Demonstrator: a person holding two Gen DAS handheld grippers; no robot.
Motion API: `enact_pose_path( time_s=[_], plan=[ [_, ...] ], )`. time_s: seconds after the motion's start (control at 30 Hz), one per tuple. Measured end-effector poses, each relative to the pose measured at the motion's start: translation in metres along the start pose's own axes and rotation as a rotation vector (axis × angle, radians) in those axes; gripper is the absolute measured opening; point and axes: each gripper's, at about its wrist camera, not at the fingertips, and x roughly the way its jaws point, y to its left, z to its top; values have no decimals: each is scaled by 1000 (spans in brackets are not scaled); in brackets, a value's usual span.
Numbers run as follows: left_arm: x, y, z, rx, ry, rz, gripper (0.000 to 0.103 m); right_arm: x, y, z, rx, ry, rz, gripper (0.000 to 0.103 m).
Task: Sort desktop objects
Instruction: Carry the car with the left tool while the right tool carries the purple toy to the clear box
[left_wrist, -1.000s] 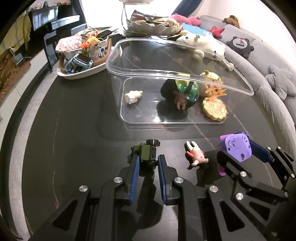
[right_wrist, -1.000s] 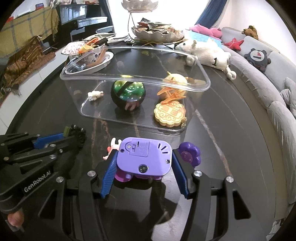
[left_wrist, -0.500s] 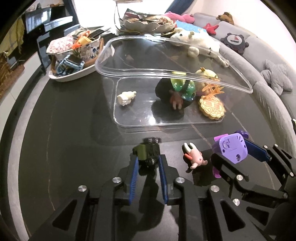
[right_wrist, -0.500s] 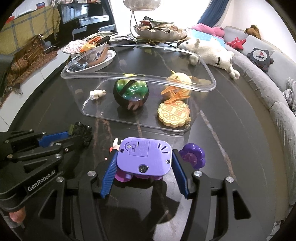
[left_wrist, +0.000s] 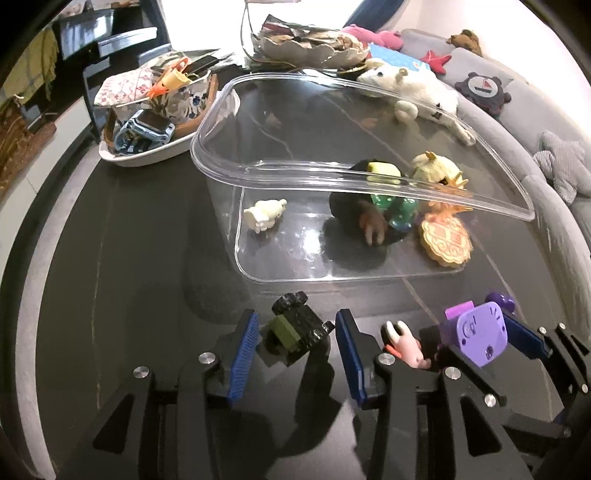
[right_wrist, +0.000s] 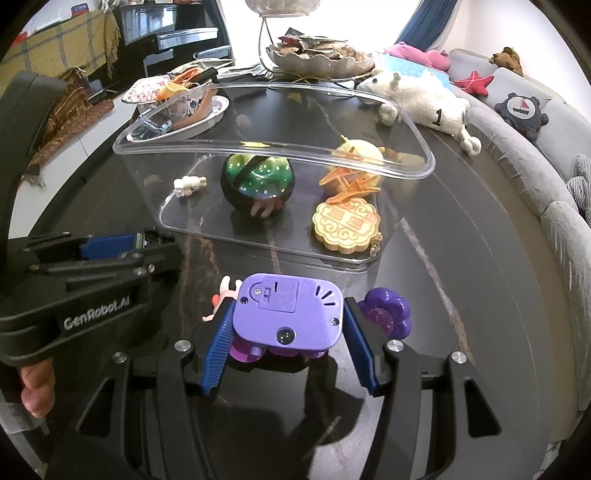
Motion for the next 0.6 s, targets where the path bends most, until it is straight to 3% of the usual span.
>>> enact_pose_path(
  time_s=[0.1,0.27,0.6],
  plan=[
    [2,4,0,-41,-6,-24,35,2,-1,0,3,3,2,54],
    [-2,3,-2,-25,-24,-30,31,2,0,0,4,2,2,54],
    [-12,-3,-7,24,-37,1,31,-4,-1,3,16,-18,-4,54]
  ],
)
